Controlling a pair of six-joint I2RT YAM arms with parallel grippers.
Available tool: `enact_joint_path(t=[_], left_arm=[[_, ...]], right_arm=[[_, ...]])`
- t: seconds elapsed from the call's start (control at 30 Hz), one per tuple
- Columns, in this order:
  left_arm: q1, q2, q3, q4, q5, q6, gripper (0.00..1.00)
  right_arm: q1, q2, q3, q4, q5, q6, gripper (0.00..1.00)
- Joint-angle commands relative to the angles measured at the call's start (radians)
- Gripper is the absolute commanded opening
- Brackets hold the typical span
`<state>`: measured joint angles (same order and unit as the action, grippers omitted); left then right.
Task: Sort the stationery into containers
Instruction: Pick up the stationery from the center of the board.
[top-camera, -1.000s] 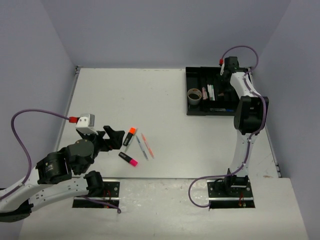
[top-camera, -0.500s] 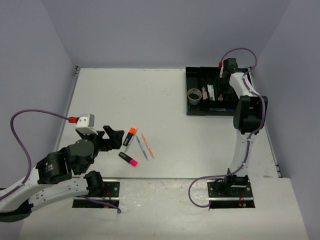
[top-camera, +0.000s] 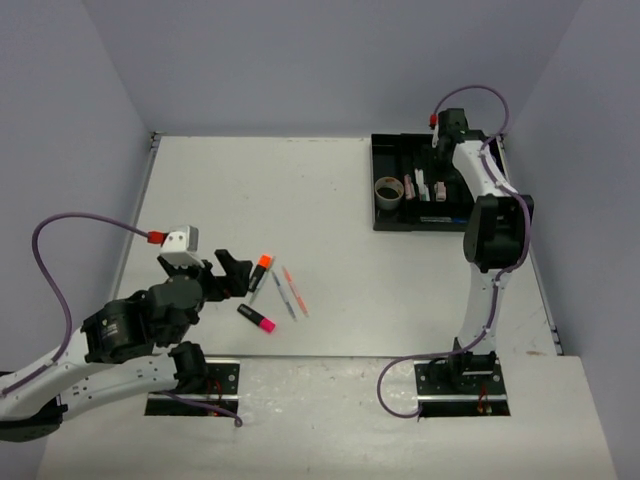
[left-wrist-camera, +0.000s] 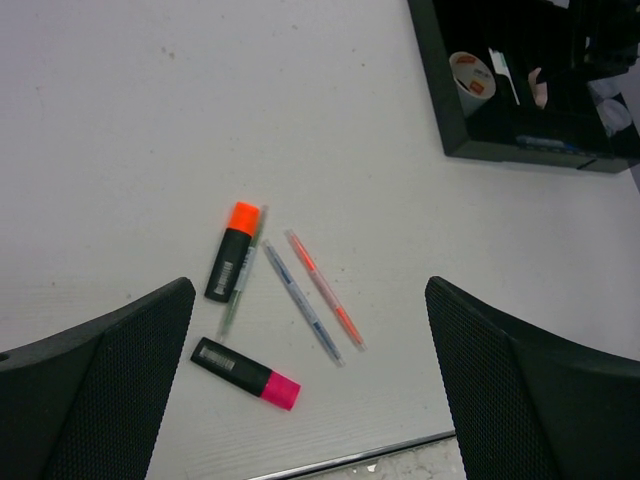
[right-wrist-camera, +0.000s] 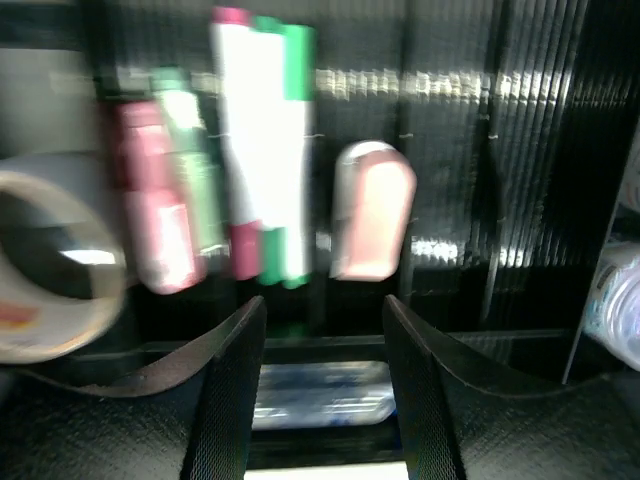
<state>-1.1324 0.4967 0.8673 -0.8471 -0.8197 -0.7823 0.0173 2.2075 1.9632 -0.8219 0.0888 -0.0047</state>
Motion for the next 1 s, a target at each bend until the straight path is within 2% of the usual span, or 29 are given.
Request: enact_joint_path(t=[0.0, 0.13, 0.17, 0.23, 0.3, 0.33, 0.37, 0.47, 0.53, 0.6, 0.63, 0.77, 0.93, 0.97], left_arm=[[0.002, 0.135, 0.029, -0.091, -0.078, -0.126, 1.0], [0.003, 0.336, 0.063, -0.176, -0.107, -0.26, 1.0], [0.012, 0.4, 0.064, -0.159, -0.112, -0.259, 1.0], [0.109, 0.527, 0.049, -0.086, -0.084, -0.209, 1.0], [0.25, 0.606, 0.02, 0.074, 0.044, -0.069, 1.0], [0.335, 0.616, -0.012, 0.168, 0.152, -0.021, 1.0], [0.388, 0.614, -0.044, 0.209, 0.226, 0.028, 1.0], [0.501, 0.627, -0.09, 0.334, 0.339, 0.088, 1.0], [0.554, 0.678, -0.095, 0.371, 0.388, 0.118, 1.0], [0.595, 0.708, -0.097, 0.393, 0.433, 0.147, 1.0], [0.596, 0.722, -0.097, 0.402, 0.434, 0.152, 0.98], [0.626, 0.779, -0.113, 0.446, 0.516, 0.167, 0.89], [0.654, 0.855, -0.133, 0.482, 0.521, 0.145, 0.84], [0.655, 0.859, -0.133, 0.482, 0.505, 0.137, 0.79]], right_arm=[[0.193, -0.258, -0.026, -0.004, 0.04, 0.037, 0.53], [0.377, -0.457, -0.185, 0.059, 0.124, 0.054, 0.54], [0.427, -0.532, -0.255, 0.102, 0.138, 0.07, 0.63], [0.512, -0.688, -0.417, 0.212, 0.105, 0.11, 0.98], [0.529, -0.81, -0.618, 0.334, -0.002, 0.169, 0.99], [0.527, -0.879, -0.704, 0.405, -0.059, 0.219, 0.99], [0.527, -0.923, -0.735, 0.438, -0.073, 0.251, 0.99], [0.526, -0.991, -0.824, 0.422, -0.238, 0.244, 0.99], [0.526, -1.033, -0.875, 0.418, -0.292, 0.26, 0.98], [0.526, -1.086, -0.922, 0.434, -0.285, 0.285, 0.93], [0.526, -1.087, -0.936, 0.435, -0.287, 0.285, 0.93], [0.527, -1.129, -0.949, 0.406, -0.298, 0.27, 0.82], [0.526, -1.133, -0.969, 0.431, -0.339, 0.262, 0.81], [0.526, -1.127, -0.973, 0.437, -0.34, 0.262, 0.81]])
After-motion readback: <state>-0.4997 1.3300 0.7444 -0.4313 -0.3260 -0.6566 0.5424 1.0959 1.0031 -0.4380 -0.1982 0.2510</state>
